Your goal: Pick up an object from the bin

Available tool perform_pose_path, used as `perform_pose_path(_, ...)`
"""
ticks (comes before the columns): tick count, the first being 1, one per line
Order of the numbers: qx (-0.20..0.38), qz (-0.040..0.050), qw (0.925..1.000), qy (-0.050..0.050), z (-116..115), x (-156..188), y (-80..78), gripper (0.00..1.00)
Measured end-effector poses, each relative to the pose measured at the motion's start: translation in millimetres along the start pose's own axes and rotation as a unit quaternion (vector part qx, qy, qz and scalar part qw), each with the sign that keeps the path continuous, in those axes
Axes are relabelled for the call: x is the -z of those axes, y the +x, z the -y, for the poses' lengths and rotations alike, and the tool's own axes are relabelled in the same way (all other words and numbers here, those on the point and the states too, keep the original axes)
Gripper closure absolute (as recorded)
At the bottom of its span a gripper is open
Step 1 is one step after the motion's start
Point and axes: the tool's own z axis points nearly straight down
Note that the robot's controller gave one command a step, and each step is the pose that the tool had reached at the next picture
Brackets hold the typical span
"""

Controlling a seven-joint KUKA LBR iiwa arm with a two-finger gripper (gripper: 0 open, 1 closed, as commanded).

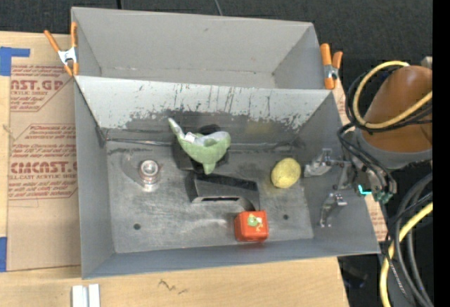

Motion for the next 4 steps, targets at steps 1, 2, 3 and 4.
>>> perform_pose_path(1, 0.001, 0.0035, 1.0000, 0.001, -0.4, 3.4, -2.0, 0.00)
perform_pose_path(2, 0.002, 0.0047, 1.0000, 0.001, -0.7, 1.7, -5.2, 0.00)
perform_pose_path(3, 0.021, 0.0024, 0.9998, 0.000, -4.7, -28.4, -30.3, 0.00)
perform_pose_path(4, -0.043, 0.0062, 0.9990, 0.001, -29.9, -35.7, -52.9, 0.00)
